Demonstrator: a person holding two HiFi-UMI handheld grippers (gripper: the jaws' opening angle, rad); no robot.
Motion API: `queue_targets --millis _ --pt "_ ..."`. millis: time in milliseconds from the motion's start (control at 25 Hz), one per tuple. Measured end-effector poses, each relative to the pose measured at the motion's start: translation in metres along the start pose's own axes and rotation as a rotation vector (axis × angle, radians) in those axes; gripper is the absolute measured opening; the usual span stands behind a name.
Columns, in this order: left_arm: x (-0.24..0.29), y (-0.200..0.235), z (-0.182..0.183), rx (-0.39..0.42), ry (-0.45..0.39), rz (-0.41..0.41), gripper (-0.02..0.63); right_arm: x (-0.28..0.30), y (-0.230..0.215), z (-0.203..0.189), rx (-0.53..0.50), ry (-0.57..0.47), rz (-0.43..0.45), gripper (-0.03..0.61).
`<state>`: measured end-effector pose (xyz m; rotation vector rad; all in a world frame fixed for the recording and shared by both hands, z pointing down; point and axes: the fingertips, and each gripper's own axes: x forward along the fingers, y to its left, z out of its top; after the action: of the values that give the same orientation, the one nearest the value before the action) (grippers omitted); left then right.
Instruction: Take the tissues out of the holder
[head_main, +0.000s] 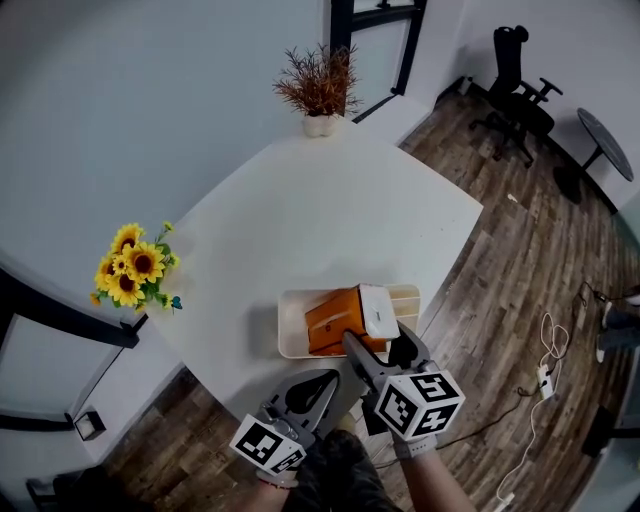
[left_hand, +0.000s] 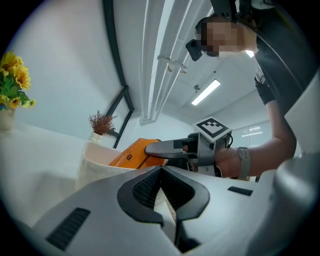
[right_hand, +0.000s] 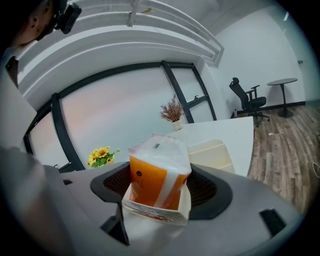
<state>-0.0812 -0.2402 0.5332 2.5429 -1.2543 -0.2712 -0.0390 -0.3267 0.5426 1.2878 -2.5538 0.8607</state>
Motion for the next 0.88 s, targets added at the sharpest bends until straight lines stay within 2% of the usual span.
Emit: queue_targets --millis 120,200,480,680,880 --pt "-0.001 0.002 0.001 0.006 -0.005 0.008 0.008 0.001 -0.002 -0.003 -0.046 0.019 -0.017 0.347" --pt "-0.002 0.003 0.002 0.005 -0.009 0.014 0.008 0.001 -0.005 -0.003 -0.074 0.024 -0.028 0.314" --pt "-0.002 0.002 0.002 -0.002 -0.011 0.019 0.008 -0.002 -0.004 -0.003 -0.119 0.014 -0.034 0.295" --pt "-0.002 0.003 0.004 0.002 -0.009 0.024 0.008 -0.006 0.001 0.008 -0.231 -0.011 -0.056 0.294" --pt "-0.001 0.000 0.006 0.003 -0.007 0.021 0.008 -0.010 0.005 0.014 -0.241 -0.038 -0.040 0.267"
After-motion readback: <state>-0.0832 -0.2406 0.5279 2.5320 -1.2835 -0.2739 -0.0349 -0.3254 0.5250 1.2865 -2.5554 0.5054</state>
